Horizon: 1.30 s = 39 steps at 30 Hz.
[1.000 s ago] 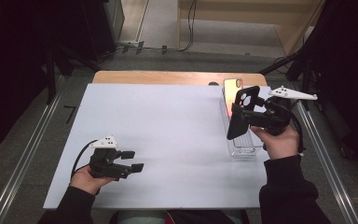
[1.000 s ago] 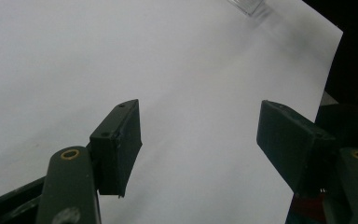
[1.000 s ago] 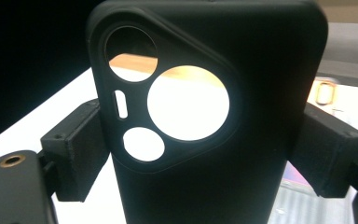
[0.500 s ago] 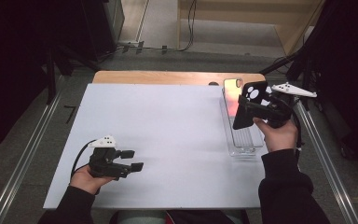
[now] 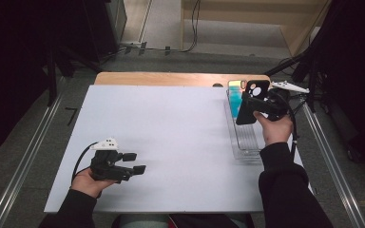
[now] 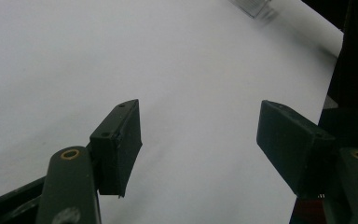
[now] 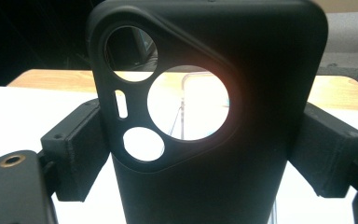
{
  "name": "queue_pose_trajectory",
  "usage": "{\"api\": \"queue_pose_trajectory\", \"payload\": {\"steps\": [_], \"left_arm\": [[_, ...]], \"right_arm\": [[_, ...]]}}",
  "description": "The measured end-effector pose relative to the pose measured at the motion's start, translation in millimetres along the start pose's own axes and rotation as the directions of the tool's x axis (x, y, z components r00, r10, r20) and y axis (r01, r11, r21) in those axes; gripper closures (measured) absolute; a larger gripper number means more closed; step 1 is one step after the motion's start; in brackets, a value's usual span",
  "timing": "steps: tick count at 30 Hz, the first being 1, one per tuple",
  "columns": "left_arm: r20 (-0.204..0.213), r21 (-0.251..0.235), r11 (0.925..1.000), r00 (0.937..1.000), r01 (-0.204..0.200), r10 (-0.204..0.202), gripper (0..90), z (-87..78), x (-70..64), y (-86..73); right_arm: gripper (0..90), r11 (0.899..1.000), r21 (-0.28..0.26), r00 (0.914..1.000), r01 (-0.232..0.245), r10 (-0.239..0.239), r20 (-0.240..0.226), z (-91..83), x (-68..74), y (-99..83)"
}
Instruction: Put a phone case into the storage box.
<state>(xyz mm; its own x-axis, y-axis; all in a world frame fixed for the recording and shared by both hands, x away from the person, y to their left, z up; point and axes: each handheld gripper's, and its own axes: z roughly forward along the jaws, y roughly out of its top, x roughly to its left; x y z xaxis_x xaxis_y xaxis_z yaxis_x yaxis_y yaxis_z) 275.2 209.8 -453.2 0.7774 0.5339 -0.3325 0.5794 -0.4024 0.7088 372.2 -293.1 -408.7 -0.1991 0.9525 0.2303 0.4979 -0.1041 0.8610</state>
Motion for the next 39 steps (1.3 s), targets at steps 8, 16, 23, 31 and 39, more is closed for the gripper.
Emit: {"api": "queue_pose_trajectory", "payload": {"steps": [8, 16, 23, 31, 39], "left_arm": [[0.001, 0.003, 1.0000, 1.0000, -0.002, 0.002, 30.8, 1.1, 0.2, 0.1], [0.006, -0.003, 1.0000, 1.0000, -0.002, 0.002, 31.0, 1.9, 0.7, 0.7], [0.007, -0.007, 1.0000, 1.0000, 0.004, -0.004, 31.0, 0.4, 1.7, 0.7], [0.008, -0.014, 0.9999, 1.0000, 0.004, -0.004, 31.0, 1.0, 1.4, 1.5], [0.009, -0.017, 0.9999, 1.0000, 0.003, -0.003, 31.0, 1.5, 1.7, 2.0]], "right_arm": [[12.0, 1.000, 0.027, 0.9985, 0.013, -0.014, 0.053, 33.1, -4.0, -4.7], [12.0, 0.997, 0.075, 0.9967, -0.006, 0.000, 0.081, 64.8, -4.9, -3.9], [11.9, 0.996, 0.087, 0.9940, -0.001, -0.009, 0.109, 84.0, -4.9, -7.4], [11.9, 0.995, 0.104, 0.9917, 0.002, -0.015, 0.128, 100.4, -5.7, -1.7], [11.6, 0.992, 0.128, 0.9895, 0.010, -0.028, 0.142, 114.9, -5.9, -0.5]]}}
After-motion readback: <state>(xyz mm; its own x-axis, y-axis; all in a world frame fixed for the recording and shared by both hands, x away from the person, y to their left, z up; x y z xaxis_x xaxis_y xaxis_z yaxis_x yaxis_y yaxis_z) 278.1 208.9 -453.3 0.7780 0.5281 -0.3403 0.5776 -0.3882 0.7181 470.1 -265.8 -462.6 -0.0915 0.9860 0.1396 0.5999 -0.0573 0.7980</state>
